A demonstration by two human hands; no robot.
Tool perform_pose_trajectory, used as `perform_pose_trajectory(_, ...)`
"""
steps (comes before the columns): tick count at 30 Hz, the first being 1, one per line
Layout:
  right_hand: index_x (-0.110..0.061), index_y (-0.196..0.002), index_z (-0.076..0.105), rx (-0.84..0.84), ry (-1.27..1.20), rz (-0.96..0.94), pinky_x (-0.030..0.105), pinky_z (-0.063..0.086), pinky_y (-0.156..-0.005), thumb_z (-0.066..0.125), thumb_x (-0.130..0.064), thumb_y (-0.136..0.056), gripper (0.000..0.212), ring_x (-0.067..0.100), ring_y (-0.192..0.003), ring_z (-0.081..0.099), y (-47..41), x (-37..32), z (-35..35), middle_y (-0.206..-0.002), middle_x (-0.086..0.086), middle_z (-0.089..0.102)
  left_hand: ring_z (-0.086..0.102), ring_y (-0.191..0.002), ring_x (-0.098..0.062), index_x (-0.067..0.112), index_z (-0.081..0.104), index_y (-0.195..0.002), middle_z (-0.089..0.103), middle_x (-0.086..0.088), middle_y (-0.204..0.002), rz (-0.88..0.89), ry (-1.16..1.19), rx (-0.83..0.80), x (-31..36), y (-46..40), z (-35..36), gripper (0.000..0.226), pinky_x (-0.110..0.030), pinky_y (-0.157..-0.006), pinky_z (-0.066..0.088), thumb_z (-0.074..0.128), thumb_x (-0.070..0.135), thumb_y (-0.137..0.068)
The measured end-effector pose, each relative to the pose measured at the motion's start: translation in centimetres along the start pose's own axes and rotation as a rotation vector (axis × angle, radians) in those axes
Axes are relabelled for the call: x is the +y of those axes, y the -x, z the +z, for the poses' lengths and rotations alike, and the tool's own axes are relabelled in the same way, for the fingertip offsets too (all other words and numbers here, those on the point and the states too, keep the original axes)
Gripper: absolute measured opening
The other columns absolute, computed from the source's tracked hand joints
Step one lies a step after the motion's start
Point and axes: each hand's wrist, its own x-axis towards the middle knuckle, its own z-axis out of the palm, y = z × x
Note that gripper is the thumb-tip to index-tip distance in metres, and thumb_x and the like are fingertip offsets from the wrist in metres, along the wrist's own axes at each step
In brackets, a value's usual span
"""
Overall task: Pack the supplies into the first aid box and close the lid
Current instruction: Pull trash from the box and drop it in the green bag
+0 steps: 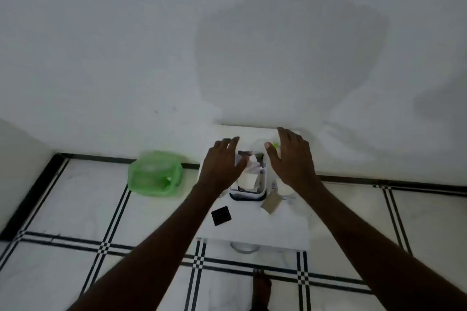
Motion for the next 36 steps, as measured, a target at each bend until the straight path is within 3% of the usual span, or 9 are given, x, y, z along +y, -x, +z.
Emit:
perform_pose_trajectory(5,-0.002,-0.136,0.048,-0.093,-0.029,0.099,0.047,0.046,-0.098,0.048,-0.033,-0.095,0.051,0.037,-0.118,0.057,-0.6,2.3,4.6,-0.131,0.020,0.060,0.059,-0.113,-0.029,0.015,0.054,-0.135,0.063,-0.011,-0.125,-0.027,-0.087,-0.207,-1.1,-1.9,5.6,0.046,-0.040,-0.088,0.051,0.060,0.032,-0.093)
perform_pose_trajectory(8,-0.001,-0.136,0.047,-0.148,0.025,0.129,0.048,0.050,-0.091,0.055,-0.021,-0.090,0.050,0.040,-0.109,0.060,-0.5,3.4,6.7,-0.125,0.022,0.062,0.062,-0.105,-0.033,0.010,0.059,-0.126,0.063,-0.014,-0.122,-0.048,-0.170,-0.198,-1.0,-2.7,8.2,0.040,-0.040,-0.076,0.054,0.064,0.017,-0.088)
perform_pose_trajectory(12,-0.001,-0.131,0.050,-0.172,0.035,0.207,0.049,0.053,-0.083,0.050,-0.018,-0.086,0.048,0.040,-0.099,0.062,0.1,4.5,8.7,-0.116,0.023,0.065,0.067,-0.082,-0.031,0.008,0.069,-0.098,0.069,-0.015,-0.098,-0.108,-0.224,-0.211,-0.2,-2.6,10.3,0.033,-0.034,-0.052,0.052,0.077,0.002,-0.066)
perform_pose_trajectory(17,0.000,-0.130,0.054,-0.172,0.023,0.294,0.049,0.056,-0.083,0.056,-0.012,-0.087,0.045,0.040,-0.101,0.064,0.6,5.2,10.0,-0.119,0.025,0.065,0.070,-0.090,-0.033,0.003,0.069,-0.108,0.068,-0.021,-0.114,-0.172,-0.120,-0.212,0.4,-2.8,11.6,0.041,-0.035,-0.057,0.058,0.080,-0.003,-0.070)
perform_pose_trajectory(21,-0.001,-0.128,0.054,-0.187,0.025,0.341,0.049,0.056,-0.080,0.058,-0.013,-0.087,0.043,0.040,-0.097,0.065,1.1,5.8,10.7,-0.116,0.025,0.066,0.066,-0.100,-0.041,-0.004,0.059,-0.127,0.063,-0.028,-0.124,-0.235,0.105,-0.090,0.3,-3.5,11.7,0.049,-0.045,-0.078,0.058,0.064,-0.013,-0.080)
perform_pose_trajectory(25,0.000,-0.123,0.055,-0.203,0.015,0.504,0.045,0.053,-0.082,0.056,-0.011,-0.085,0.039,0.042,-0.095,0.064,1.5,7.0,11.3,-0.107,0.023,0.067,0.062,-0.112,-0.033,0.001,0.054,-0.134,0.064,-0.019,-0.124,-0.452,0.216,-0.031,0.6,-3.9,11.5,0.047,-0.036,-0.094,0.046,0.055,-0.007,-0.088)
perform_pose_trajectory(30,0.002,-0.108,0.054,-0.246,0.095,0.707,0.045,0.049,-0.083,0.058,-0.021,-0.083,0.035,0.041,-0.097,0.062,1.1,8.9,12.7,-0.103,0.023,0.065,0.069,-0.093,-0.034,0.004,0.070,-0.100,0.073,-0.014,-0.095,-0.599,0.165,-0.109,0.6,-4.7,12.0,0.022,-0.040,-0.082,0.051,0.061,0.006,-0.080)
perform_pose_trajectory(33,-0.002,-0.111,0.053,-0.252,0.159,0.790,0.045,0.043,-0.090,0.062,-0.031,-0.083,0.041,0.039,-0.103,0.061,0.6,9.7,13.6,-0.108,0.019,0.065,0.069,-0.090,-0.034,0.003,0.068,-0.096,0.072,-0.014,-0.093,-0.623,0.132,-0.172,0.6,-5.2,12.2,0.019,-0.039,-0.078,0.053,0.065,0.013,-0.081)
perform_pose_trajectory(36,-0.003,-0.109,0.055,-0.242,0.163,0.874,0.043,0.039,-0.094,0.064,-0.027,-0.082,0.037,0.036,-0.104,0.061,0.5,10.2,14.4,-0.106,0.017,0.067,0.068,-0.083,-0.034,0.003,0.068,-0.091,0.072,-0.015,-0.088,-0.637,0.134,-0.165,0.1,-5.4,12.5,0.014,-0.034,-0.066,0.047,0.062,0.011,-0.081)
